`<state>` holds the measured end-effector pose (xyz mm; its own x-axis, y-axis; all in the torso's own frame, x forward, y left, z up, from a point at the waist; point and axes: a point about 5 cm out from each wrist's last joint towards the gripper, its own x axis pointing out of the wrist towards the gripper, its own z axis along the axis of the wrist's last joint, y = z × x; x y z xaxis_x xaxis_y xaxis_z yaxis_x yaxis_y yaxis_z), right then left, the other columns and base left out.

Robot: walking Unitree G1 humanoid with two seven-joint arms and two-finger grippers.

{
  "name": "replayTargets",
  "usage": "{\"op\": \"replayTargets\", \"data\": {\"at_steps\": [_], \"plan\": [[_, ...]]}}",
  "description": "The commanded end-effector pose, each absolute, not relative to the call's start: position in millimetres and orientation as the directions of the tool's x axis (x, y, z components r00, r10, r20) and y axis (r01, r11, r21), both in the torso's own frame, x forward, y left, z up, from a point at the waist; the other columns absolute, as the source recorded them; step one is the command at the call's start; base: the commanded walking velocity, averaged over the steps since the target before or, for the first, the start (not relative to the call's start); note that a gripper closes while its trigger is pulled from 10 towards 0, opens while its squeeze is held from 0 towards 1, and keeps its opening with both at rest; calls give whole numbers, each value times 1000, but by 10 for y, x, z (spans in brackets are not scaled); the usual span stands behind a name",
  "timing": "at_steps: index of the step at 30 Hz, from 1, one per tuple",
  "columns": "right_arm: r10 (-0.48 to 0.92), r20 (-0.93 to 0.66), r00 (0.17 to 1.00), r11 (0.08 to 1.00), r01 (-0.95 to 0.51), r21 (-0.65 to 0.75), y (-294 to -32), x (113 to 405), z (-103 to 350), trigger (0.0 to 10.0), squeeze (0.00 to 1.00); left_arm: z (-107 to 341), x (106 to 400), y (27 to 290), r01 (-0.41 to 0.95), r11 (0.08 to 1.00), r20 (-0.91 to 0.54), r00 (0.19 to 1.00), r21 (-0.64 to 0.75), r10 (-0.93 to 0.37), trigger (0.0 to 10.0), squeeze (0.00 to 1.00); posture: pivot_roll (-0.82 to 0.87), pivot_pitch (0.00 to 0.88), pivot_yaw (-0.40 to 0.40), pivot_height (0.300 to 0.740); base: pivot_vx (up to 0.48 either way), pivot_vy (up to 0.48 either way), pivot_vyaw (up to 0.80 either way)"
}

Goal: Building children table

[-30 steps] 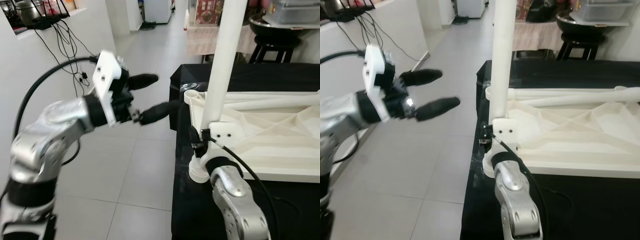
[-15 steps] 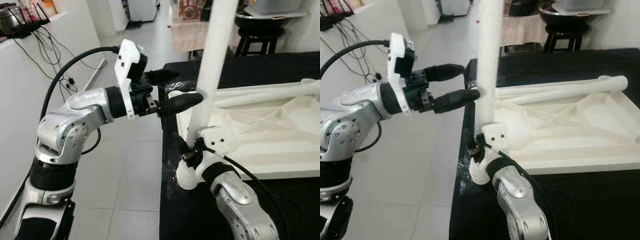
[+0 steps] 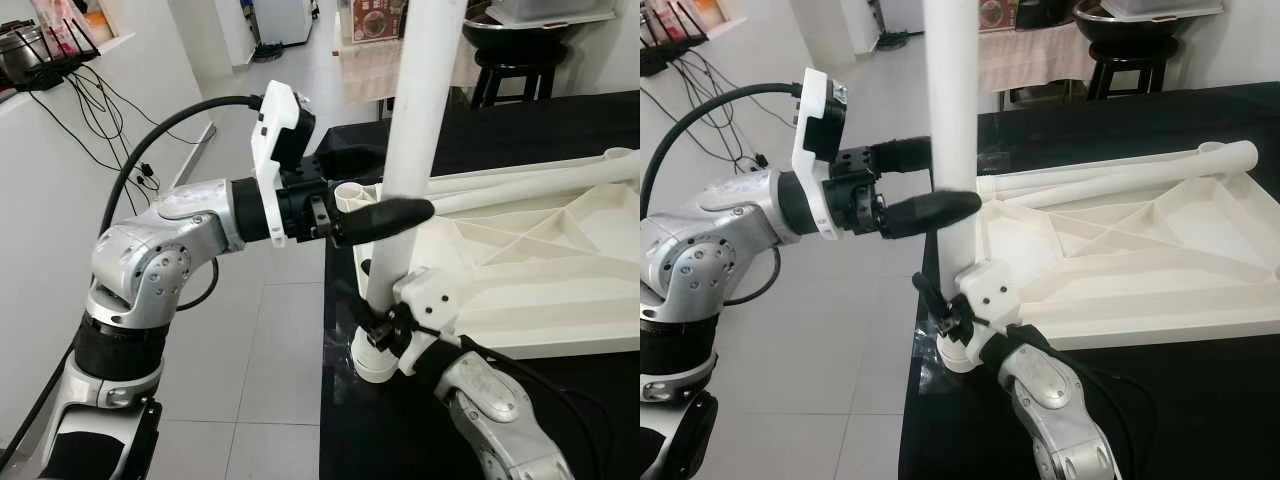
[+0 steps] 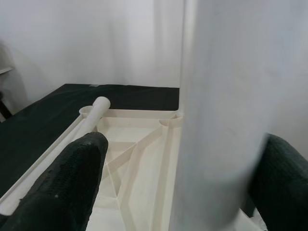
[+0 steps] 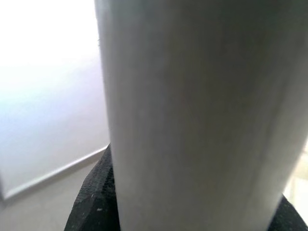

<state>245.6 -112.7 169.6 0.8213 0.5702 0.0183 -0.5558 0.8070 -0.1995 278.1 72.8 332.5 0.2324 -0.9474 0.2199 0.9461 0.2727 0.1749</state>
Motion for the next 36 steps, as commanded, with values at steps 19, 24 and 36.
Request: {"op": "replayTargets", "data": {"at_steps": [19, 24, 36], "plan": [[825, -242, 511, 522, -852, -19, -1329, 3214, 1480, 10000, 0, 3273, 2627, 956, 908, 401, 271, 358, 124, -893, 10000, 0, 57, 169, 87, 740, 0, 0, 0], [884, -77, 460, 464, -884, 48, -1335, 3360, 1720, 10000, 0, 3159, 2556, 1038, 889, 448, 252, 414, 96, -875, 10000, 0, 77, 198, 65, 740, 0, 0, 0], [972, 2, 235, 235, -972, 15, -1304, 3372, 1846, 10000, 0, 2366, 2052, 1244, 833, 553, -43, 552, 1, -832, 10000, 0, 121, 265, 64, 740, 0, 0, 0]]}}
